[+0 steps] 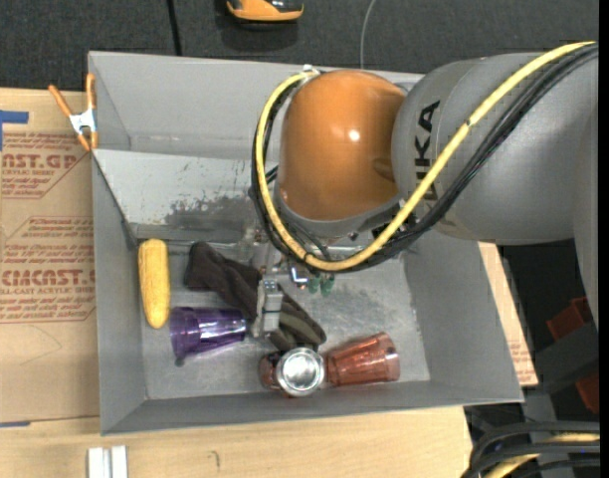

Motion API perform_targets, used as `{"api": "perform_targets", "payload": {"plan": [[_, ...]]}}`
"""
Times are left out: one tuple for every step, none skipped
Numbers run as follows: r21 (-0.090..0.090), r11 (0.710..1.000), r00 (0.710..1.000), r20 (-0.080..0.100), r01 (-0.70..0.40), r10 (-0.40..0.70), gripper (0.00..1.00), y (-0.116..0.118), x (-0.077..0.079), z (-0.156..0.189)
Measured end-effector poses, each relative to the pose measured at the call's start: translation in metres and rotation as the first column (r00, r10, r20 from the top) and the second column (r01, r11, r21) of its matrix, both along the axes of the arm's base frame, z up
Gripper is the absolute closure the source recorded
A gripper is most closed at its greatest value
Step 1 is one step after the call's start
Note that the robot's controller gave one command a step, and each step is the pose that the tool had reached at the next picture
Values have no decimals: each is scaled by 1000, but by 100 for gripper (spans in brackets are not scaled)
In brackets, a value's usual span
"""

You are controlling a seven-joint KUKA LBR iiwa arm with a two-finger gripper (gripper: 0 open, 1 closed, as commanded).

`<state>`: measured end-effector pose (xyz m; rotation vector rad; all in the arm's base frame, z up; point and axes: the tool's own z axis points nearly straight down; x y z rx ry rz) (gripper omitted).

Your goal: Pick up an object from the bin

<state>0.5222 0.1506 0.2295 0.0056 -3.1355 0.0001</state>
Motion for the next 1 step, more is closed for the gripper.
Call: {"api": "perform_targets", "payload": {"plan": [[1,1000,1000,7,2,-3,0,-1,1,5]]}}
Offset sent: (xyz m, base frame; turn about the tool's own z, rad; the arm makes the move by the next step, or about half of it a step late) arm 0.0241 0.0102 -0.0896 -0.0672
